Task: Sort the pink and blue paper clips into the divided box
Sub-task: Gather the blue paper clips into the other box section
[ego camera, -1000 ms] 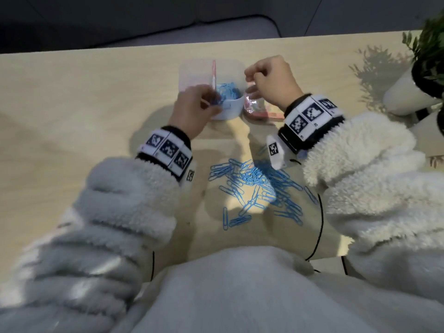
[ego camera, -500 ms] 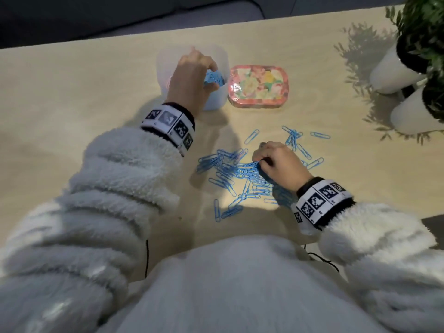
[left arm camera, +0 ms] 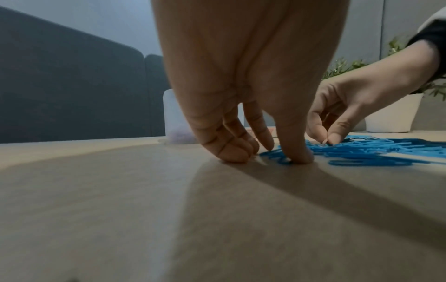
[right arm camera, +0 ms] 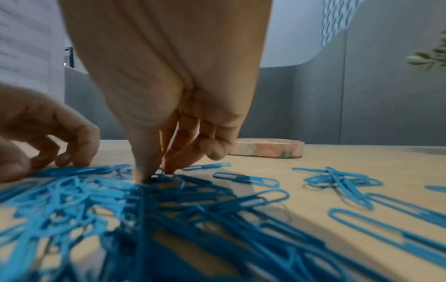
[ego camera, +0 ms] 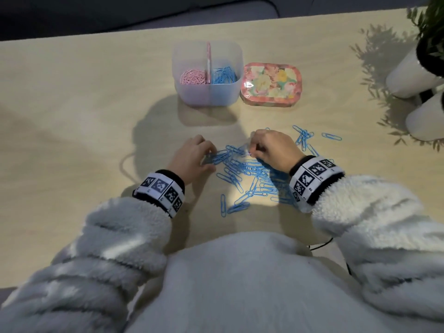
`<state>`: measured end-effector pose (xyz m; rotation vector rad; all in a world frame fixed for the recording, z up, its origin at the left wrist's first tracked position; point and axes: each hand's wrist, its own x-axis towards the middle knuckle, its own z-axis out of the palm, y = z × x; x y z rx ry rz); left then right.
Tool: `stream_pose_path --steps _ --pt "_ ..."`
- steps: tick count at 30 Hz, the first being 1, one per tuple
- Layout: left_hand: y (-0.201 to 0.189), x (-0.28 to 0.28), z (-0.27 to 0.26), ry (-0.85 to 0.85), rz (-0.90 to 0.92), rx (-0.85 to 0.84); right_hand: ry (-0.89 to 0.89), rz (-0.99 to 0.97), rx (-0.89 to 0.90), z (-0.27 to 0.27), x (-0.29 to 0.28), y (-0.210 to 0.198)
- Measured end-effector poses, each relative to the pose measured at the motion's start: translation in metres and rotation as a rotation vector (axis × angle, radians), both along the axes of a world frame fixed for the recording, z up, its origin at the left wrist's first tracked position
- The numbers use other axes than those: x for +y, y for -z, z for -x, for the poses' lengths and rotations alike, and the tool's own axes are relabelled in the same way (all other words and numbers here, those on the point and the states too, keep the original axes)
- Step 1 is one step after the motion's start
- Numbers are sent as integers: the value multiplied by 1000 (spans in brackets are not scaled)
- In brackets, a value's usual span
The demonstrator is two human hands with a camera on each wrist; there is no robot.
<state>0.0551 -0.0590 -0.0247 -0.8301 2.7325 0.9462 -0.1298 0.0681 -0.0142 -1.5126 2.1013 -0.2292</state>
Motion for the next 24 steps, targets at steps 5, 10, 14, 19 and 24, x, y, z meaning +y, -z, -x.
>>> stream_pose_path --steps 5,10,14,19,24 --pt "1 3 2 -35 -32 15 205 21 -213 10 -7 -11" --pt "2 8 1 -49 -10 53 324 99 -155 19 -41 -6" --pt "5 13 -5 -85 13 106 331 128 -55 11 -45 1" --pt "6 8 -4 -69 10 68 258 65 -47 -23 -19 11" --pt "-1 10 9 -36 9 53 87 106 -92 -52 -6 18"
